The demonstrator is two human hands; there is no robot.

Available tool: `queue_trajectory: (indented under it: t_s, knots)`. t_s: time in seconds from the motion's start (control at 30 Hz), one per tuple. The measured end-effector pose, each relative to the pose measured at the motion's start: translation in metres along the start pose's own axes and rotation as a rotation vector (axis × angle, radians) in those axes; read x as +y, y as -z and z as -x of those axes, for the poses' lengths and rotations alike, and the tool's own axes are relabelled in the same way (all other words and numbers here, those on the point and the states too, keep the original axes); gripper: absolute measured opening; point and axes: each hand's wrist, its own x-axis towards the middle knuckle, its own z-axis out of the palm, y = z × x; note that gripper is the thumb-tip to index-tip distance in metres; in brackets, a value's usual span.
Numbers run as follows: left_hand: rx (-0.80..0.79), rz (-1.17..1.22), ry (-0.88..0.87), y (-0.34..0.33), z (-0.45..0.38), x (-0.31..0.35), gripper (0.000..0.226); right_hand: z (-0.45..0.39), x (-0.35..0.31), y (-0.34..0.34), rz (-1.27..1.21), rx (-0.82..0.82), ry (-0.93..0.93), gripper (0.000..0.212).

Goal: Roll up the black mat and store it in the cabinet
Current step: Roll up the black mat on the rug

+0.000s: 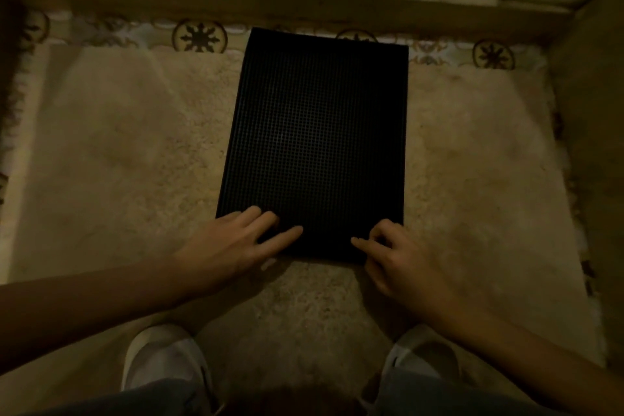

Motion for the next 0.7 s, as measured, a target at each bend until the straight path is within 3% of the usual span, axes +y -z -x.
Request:
queue_trajectory:
  t_s: [0.17, 0.37, 0.5, 0.7]
  knots:
    - [0.107, -0.052, -0.037, -0.019, 0.002, -0.003, 0.050, -0.007, 0.006, -0.008, 0.074, 0.091, 0.024, 0.062]
    - [0.063, -0.009, -0.036, -0.022, 0.004, -0.002, 0.064, -0.007, 0.006, -0.010, 0.149, 0.098, 0.077, 0.044]
    - [0.072, -0.017, 0.026, -0.021, -0.008, 0.003, 0.040, -0.009, 0.003, -0.011, 0.161, 0.065, 0.060, 0.041]
    - [0.088, -0.024, 0.077, -0.036, -0.011, 0.012, 0.037, -0.008, -0.001, -0.017, 0.217, 0.117, 0.044, 0.038]
